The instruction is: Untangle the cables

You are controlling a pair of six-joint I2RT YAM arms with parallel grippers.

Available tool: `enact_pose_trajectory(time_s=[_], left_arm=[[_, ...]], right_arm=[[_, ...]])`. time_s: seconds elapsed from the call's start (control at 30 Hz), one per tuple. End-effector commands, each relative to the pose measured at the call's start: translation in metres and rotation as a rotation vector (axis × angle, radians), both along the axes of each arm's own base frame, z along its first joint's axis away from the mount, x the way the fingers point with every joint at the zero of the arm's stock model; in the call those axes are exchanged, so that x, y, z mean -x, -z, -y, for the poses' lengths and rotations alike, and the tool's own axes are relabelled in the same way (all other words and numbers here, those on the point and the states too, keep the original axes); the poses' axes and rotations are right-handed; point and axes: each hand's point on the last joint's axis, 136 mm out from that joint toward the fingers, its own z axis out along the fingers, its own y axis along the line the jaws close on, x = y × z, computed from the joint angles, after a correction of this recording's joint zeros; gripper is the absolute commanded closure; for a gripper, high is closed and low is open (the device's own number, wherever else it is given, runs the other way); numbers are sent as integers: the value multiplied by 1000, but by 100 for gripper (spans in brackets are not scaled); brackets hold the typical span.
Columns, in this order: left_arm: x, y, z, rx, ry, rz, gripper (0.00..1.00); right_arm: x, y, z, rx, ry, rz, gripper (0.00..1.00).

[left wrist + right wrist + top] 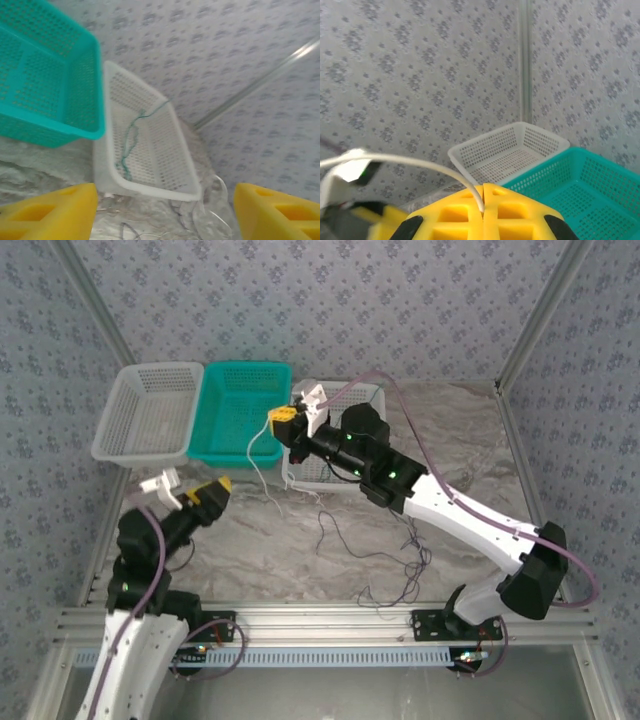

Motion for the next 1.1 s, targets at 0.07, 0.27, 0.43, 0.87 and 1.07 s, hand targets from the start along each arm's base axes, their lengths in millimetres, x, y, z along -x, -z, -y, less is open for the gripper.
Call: enact_pose_trajectory(time_s=[0.07,0.27,0.43,0.87,1.07], left_arm=[[22,19,34,64,143,67,30],[35,40,101,-150,339,102,26],[8,60,145,-206,374,94,18],[-44,46,216,-57,401,134,2],[-69,55,217,-109,294,106,41]], right_arm=[[-22,-17,10,-83,89,-88,100],[-18,-17,0,-82,34,-133,100],[-5,-26,-6,-105,-27,-147,100],[8,-44,-8,-168,-64,-174,100],[9,-46,-1,-189,-48,-206,100]])
